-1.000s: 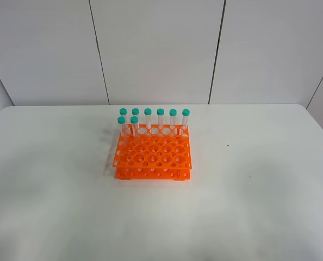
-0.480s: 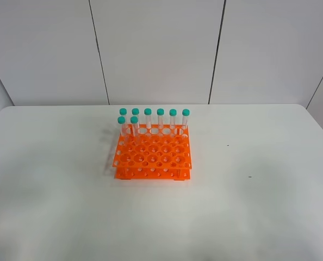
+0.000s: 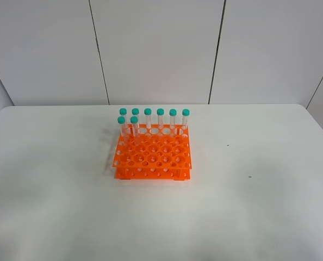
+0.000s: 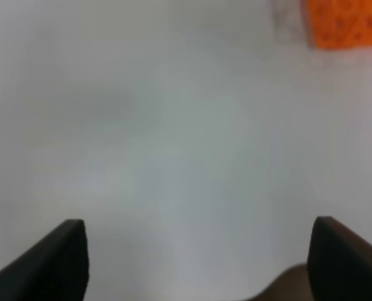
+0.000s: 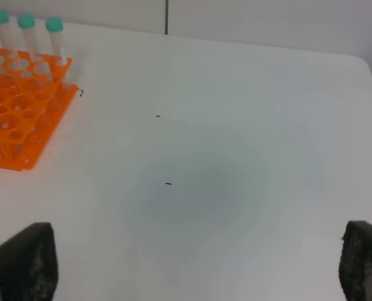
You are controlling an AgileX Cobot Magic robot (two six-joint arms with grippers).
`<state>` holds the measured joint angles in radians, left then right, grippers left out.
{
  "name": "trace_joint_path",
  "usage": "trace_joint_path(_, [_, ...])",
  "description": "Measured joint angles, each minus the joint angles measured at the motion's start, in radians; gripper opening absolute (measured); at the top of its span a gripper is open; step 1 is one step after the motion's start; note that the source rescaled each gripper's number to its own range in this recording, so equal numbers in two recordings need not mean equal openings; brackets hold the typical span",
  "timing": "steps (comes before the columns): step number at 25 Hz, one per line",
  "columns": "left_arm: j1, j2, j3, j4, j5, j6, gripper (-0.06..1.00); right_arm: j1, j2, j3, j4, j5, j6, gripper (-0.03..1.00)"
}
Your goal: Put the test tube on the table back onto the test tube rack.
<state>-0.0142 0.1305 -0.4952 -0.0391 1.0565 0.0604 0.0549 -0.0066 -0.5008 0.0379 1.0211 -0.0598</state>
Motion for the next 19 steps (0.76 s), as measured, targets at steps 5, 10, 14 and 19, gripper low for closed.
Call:
trace_joint_path(5, [0.000, -0.132, 0.000, 0.000, 0.002, 0.000, 0.99, 0.000, 0.000, 0.000, 0.000, 0.000, 0.000, 1.00])
trace_joint_path(10, [0.000, -0.132, 0.000, -0.001, 0.002, 0.000, 0.99, 0.000, 0.000, 0.000, 0.000, 0.000, 0.000, 1.00])
trace_joint_path(14, [0.000, -0.132, 0.000, -0.001, 0.002, 0.000, 0.99, 0.000, 0.000, 0.000, 0.000, 0.000, 0.000, 1.00])
trace_joint_path(19, [0.000, -0.132, 0.000, -0.001, 0.002, 0.000, 0.99, 0.000, 0.000, 0.000, 0.000, 0.000, 0.000, 1.00])
